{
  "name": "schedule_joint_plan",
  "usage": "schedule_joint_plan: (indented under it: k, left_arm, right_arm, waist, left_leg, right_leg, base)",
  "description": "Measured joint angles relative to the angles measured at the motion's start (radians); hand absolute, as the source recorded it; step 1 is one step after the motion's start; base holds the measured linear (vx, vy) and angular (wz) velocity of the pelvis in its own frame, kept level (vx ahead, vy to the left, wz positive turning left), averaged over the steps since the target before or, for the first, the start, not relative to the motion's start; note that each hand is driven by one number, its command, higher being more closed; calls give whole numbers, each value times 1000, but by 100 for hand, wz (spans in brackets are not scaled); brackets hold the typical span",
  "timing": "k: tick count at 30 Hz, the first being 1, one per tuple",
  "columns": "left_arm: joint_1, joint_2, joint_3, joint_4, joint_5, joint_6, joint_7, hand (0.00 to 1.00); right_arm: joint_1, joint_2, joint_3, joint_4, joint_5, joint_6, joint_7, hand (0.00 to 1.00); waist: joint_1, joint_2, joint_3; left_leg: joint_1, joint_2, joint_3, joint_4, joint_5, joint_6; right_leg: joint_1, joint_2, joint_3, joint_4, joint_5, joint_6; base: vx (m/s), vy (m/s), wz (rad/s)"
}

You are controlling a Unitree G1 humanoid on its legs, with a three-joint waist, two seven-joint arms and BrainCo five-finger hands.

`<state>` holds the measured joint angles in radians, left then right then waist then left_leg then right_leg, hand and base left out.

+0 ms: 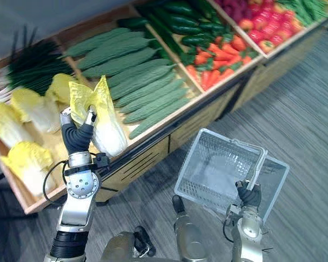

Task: Pick vegetable in the basket

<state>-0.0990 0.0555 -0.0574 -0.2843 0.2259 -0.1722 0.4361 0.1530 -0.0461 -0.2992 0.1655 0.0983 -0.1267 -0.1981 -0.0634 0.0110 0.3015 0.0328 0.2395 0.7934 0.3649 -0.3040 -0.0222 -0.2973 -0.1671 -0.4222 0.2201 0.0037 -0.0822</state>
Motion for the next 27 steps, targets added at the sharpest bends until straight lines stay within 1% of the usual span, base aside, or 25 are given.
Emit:
schedule_joint_plan:
  k: [1, 2, 3, 4, 5, 6, 7, 8, 9, 10, 11, 12, 13, 14, 15, 16, 17, 18, 19, 20, 22, 24, 25, 27]
  left_arm:
    - [-1, 0, 7, 0, 0, 0, 1, 100]
    - [0, 0, 11, 1, -10, -2, -2, 100]
    - [-1, -3, 7, 8, -21, -7, -6, 100]
    - [-6, -20, -9, 40, -29, -13, -21, 100]
    - [-10, -26, -31, 70, -40, -12, -32, 100]
    - [-10, -31, -61, 108, -56, -12, -53, 100]
    - [-11, -31, -82, 144, -62, -12, -69, 100]
    - [-12, -27, -101, 183, -68, -11, -88, 100]
    - [-11, -18, -124, 233, -75, -10, -104, 100]
    - [-11, -20, -138, 250, -79, -8, -110, 100]
    - [-11, -24, -163, 272, -80, -7, -118, 100]
    - [-12, -24, -177, 287, -80, -6, -127, 100]
    - [-12, -25, -189, 309, -80, -5, -131, 100]
    - [-12, -25, -190, 320, -80, -5, -131, 100]
    - [-16, -24, -188, 338, -83, -5, -132, 100]
    - [-25, -22, -187, 355, -90, 1, -130, 100]
    - [-34, -20, -187, 365, -91, 2, -129, 100]
    - [-45, -16, -186, 378, -98, 4, -127, 100]
    - [-55, -14, -187, 391, -97, 11, -126, 100]
    - [-57, -7, -187, 403, -97, 11, -126, 100]
    - [-81, 0, -193, 460, -93, 19, -127, 100]
    - [-116, 1, -213, 489, -68, 23, -125, 100]
    - [-138, 6, -221, 494, -53, 28, -128, 100]
    - [-174, 10, -225, 527, -29, 37, -131, 100]
  right_arm:
    - [-2, 0, 8, 2, -4, 1, 2, 100]
    - [0, -1, 27, 6, -17, 2, 5, 100]
    - [1, -2, 38, 6, -30, 2, 6, 100]
    - [1, -11, 44, 6, -34, 10, 8, 100]
    - [1, -14, 46, 6, -35, 17, 9, 100]
    - [-2, -24, 63, 6, -34, 23, 11, 100]
    - [-1, -31, 81, 4, -31, 23, 19, 100]
    - [0, -35, 98, 0, -30, 24, 28, 100]
    - [5, -47, 126, -30, -30, 24, 30, 100]
    - [5, -52, 146, -49, -29, 24, 31, 100]
    - [4, -61, 164, -91, -28, 24, 33, 100]
    - [4, -61, 181, -117, -27, 23, 37, 100]
    - [3, -61, 197, -139, -22, 22, 46, 100]
    - [1, -63, 203, -148, -20, 22, 47, 100]
    - [-9, -65, 218, -153, -19, 22, 48, 100]
    - [-20, -70, 236, -152, -15, 22, 48, 100]
    - [-27, -70, 246, -150, -9, 22, 48, 100]
    - [-41, -79, 267, -145, -8, 23, 47, 100]
    - [-54, -82, 308, -142, -6, 24, 49, 100]
    - [-54, -75, 322, -138, -3, 27, 50, 100]
    - [-39, -59, 382, -146, 19, 27, 74, 100]
    - [-32, -59, 398, -146, 40, 29, 96, 100]
    - [-29, -59, 397, -151, 61, 39, 101, 100]
    - [-25, -61, 400, -151, 79, 51, 119, 100]
  waist:
    - [1, 0, -1]
    - [-1, -6, -4]
    - [-5, -8, -8]
    - [-17, 12, -17]
    - [-19, 19, -26]
    - [-24, 28, -33]
    - [-27, 32, -36]
    - [-28, 32, -36]
    - [-24, 32, -39]
    - [-24, 33, -40]
    - [-23, 32, -40]
    - [-21, 31, -41]
    - [-8, 29, -44]
    - [-4, 29, -47]
    - [0, 29, -47]
    - [12, 28, -51]
    - [22, 27, -52]
    - [27, 29, -53]
    - [28, 37, -60]
    - [31, 24, -68]
    - [20, -17, -101]
    - [18, -32, -111]
    - [13, -34, -113]
    - [8, -38, -116]
  left_leg:
    - [11, 5, 20, 0, 0, -1]
    - [38, 11, 61, 2, -3, -6]
    - [54, 14, 68, 5, -5, -18]
    - [71, 42, 80, 26, -13, -40]
    - [84, 66, 92, 48, -11, -44]
    - [96, 118, 86, 125, -10, -45]
    - [99, 176, 71, 219, 0, -28]
    - [84, 227, 32, 325, 29, 29]
    - [40, 253, -93, 452, 57, 88]
    - [4, 233, -178, 484, 50, 77]
    - [-69, 160, -340, 502, 28, 46]
    - [-111, 103, -437, 485, 6, 29]
    - [-142, 29, -534, 424, -13, 9]
    - [-154, -7, -579, 380, -16, 5]
    - [-181, -69, -665, 299, -14, 1]
    - [-194, -123, -753, 208, -8, -9]
    - [-198, -145, -787, 156, 0, -22]
    - [-201, -162, -822, 76, 27, -48]
    - [-193, -165, -823, 3, 147, -28]
    - [-183, -163, -803, -3, 147, -17]
    - [-137, -174, -736, -94, 165, 5]
    - [-105, -194, -696, -160, 191, 22]
    - [-96, -207, -681, -192, 202, 33]
    - [-88, -220, -659, -213, 207, 39]
  right_leg:
    - [5, -19, -59, 17, -8, -8]
    - [15, -28, -109, 20, 8, 3]
    - [13, -15, -85, 18, 51, 18]
    - [13, 20, -55, 23, 48, 24]
    - [16, 47, -34, 22, 37, 18]
    - [31, 86, -5, 20, 22, 9]
    - [50, 126, 22, 18, 11, -1]
    - [74, 163, 54, 15, 1, -15]
    - [108, 195, 97, -2, -8, -25]
    - [117, 206, 124, -10, -13, -30]
    - [135, 218, 171, -31, -16, -31]
    - [148, 223, 203, -41, -14, -31]
    - [170, 227, 251, -52, -11, -30]
    - [180, 229, 274, -54, -12, -30]
    - [203, 232, 310, -64, -8, -19]
    - [211, 235, 347, -66, -6, -12]
    - [213, 237, 371, -65, -3, -7]
    - [217, 243, 398, -68, 1, 1]
    - [220, 270, 452, -71, 3, 15]
    - [221, 270, 475, -76, 4, 21]
    - [224, 249, 546, -117, 22, 49]
    - [224, 231, 589, -146, 34, 68]
    - [225, 217, 604, -166, 42, 79]
    - [227, 205, 626, -192, 53, 93]
  base:
    - [106, -64, -120]
    - [148, -135, -101]
    - [162, -165, -107]
    - [189, -191, -90]
    - [213, -192, -105]
    - [293, -228, -110]
    - [253, -203, -119]
    - [237, -193, -127]
    - [164, -127, -117]
    - [199, -81, -131]
    - [210, 4, -113]
    - [251, 44, -137]
    - [205, 56, -108]
    - [199, 83, -109]
    - [184, 102, -96]
    - [170, 110, -96]
    - [145, 124, -92]
    - [130, 140, -107]
    - [171, 184, -111]
    - [149, 154, -109]
    - [158, 145, -76]
    - [147, 191, -50]
    - [108, 201, -41]
    - [61, 145, -27]
